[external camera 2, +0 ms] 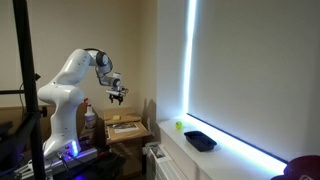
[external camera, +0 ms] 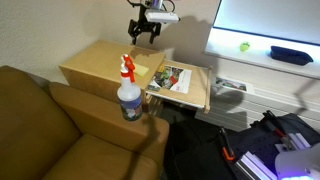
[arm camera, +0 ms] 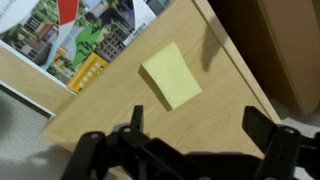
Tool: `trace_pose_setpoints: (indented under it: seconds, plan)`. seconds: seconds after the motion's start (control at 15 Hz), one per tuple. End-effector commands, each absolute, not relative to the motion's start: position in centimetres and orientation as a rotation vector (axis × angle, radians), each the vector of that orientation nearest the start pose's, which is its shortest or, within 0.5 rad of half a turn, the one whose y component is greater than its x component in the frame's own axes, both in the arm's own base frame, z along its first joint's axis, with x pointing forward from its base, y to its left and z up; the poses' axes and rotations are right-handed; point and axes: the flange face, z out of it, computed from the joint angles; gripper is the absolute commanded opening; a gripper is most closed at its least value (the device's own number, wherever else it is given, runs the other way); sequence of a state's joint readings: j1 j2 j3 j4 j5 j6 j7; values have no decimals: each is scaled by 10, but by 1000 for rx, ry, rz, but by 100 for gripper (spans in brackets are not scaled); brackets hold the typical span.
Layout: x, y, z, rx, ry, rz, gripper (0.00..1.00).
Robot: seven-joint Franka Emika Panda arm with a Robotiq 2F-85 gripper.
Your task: Remove the object in the tray and put it on the side table.
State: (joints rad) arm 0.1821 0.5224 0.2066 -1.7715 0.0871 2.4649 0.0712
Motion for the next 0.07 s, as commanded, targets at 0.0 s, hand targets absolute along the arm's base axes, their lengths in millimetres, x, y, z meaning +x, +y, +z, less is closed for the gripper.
trace_pose_setpoints:
  seconds: [0.0]
  plan:
    - [628, 234, 299, -2920, -279, -194, 100]
